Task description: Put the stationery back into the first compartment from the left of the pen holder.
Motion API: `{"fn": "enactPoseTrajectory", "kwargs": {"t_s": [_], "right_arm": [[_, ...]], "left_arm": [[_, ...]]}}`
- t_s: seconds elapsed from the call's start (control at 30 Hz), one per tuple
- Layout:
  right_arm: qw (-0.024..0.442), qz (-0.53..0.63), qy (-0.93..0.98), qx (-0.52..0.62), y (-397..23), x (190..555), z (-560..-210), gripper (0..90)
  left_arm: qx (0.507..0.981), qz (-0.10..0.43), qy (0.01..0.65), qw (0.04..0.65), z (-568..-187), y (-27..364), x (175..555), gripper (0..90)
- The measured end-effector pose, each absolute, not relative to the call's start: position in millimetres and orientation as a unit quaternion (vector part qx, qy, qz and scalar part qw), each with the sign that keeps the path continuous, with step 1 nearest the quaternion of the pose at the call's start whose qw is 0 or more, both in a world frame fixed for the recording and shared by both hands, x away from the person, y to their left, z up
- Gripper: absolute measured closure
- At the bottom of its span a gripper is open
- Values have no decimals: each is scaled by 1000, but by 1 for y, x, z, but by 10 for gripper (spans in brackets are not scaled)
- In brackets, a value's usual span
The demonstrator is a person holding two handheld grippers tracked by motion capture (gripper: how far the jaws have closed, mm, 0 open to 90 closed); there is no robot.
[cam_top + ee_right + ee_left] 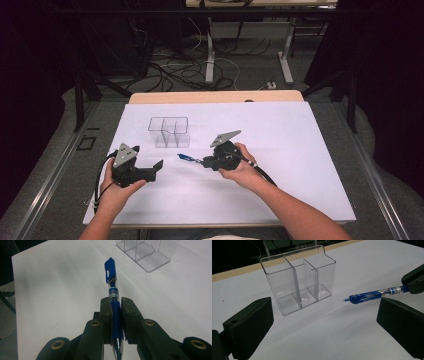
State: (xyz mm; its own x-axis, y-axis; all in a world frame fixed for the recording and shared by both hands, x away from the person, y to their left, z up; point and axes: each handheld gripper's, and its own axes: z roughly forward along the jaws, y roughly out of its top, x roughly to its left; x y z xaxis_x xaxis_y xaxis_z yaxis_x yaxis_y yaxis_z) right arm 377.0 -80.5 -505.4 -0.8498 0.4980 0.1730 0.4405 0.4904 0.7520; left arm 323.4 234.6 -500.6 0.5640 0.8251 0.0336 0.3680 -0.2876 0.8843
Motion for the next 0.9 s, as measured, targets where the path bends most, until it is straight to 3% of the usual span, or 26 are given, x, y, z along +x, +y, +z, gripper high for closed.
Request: {"fn": "enactPoseTrajectory", "kwargs": {"t_s": [0.43,0.9], "right_arm": [[6,406,872,273,-107,379,-493,801],[-3,408,870,276,-118,380,-493,801]], "left_arm": [[788,253,341,446,-497,212,318,55],[821,275,274,419,-490,181,317,206]]}}
